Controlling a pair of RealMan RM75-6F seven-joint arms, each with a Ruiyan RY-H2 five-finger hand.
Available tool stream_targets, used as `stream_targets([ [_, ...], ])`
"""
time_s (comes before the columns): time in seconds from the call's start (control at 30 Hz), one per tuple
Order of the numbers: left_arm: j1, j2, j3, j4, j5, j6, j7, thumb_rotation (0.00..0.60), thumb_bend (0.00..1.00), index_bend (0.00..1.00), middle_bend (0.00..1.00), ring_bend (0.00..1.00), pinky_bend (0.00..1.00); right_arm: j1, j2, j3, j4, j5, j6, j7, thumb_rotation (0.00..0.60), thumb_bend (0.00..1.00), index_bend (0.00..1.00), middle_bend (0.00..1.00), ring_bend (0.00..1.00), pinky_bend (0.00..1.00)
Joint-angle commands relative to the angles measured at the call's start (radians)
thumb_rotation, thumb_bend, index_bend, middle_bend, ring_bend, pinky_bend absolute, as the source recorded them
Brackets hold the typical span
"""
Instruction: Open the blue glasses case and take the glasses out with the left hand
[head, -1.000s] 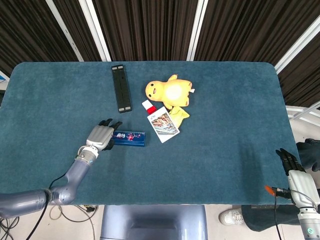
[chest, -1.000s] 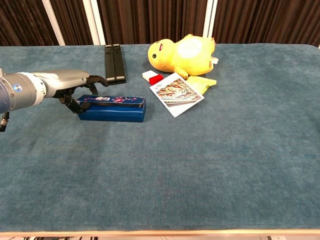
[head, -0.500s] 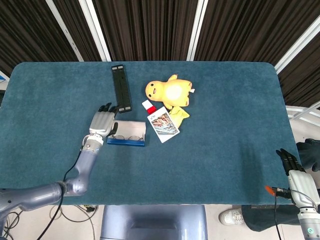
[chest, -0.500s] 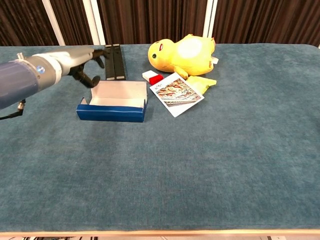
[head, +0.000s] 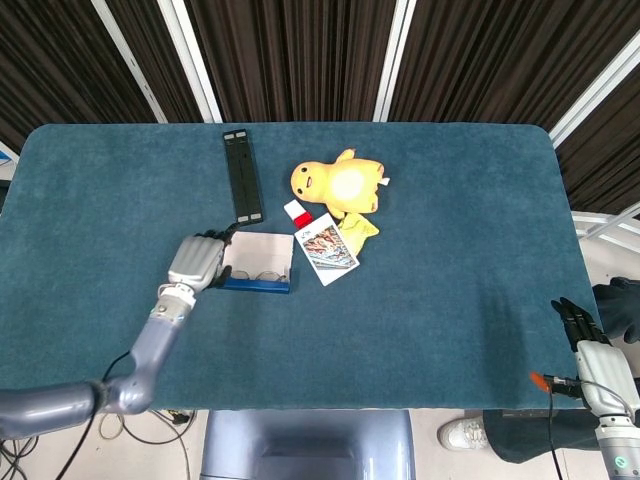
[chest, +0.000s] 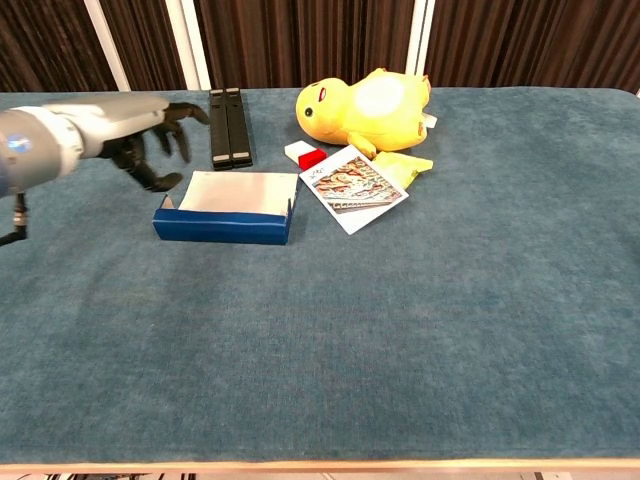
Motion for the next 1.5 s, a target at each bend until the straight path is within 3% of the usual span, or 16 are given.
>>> stream_targets([
  [0.03,0.02,0.046,0.037,-0.05,0.014,-0.001,0.028,0.6,0.4,0.08,0.65,0.61,0.73,0.0,-0.001,0.0,0.0,0.0,0.001,-0.002,0.6,0.13,0.0,0.0,0.0,0.2],
  [0.17,0.013,0.066,0.057,-0.07,-0.017,-0.045,0.046,0.6,0.4,0.1,0.78,0.72,0.85,-0.001,-0.001,0.0,0.0,0.001,0.001,-0.004,0.6,0.13,0.0,0.0,0.0,0.2],
  [0.3,0.004,0.067,0.075,-0.068,-0.035,-0.081,0.056,0.6,0.4,0.14,0.82,0.75,0.88,-0.001,-0.001,0.001,0.0,0.003,0.0,-0.004,0.6,0.13,0.0,0.0,0.0,0.2],
  [0.9,0.008,0.083,0.12,-0.073,-0.055,-0.092,0.059,0.6,0.4,0.3,0.84,0.77,0.89,0.0,0.001,0.0,0.0,0.002,-0.001,-0.003,0.6,0.13,0.0,0.0,0.0,0.2],
  [1.17,0.02,0.162,0.164,-0.176,-0.063,-0.114,0.064,0.6,0.4,0.33,0.84,0.77,0.89,0.0,-0.001,0.0,0.0,0.002,-0.001,-0.006,0.6,0.13,0.0,0.0,0.0,0.2],
  [1.5,-0.008,0.226,0.187,-0.345,-0.026,-0.171,0.059,0.6,0.4,0.28,0.84,0.77,0.89,0.0,-0.002,0.001,0.0,0.002,0.001,-0.008,0.6,0.13,0.0,0.0,0.0,0.2],
])
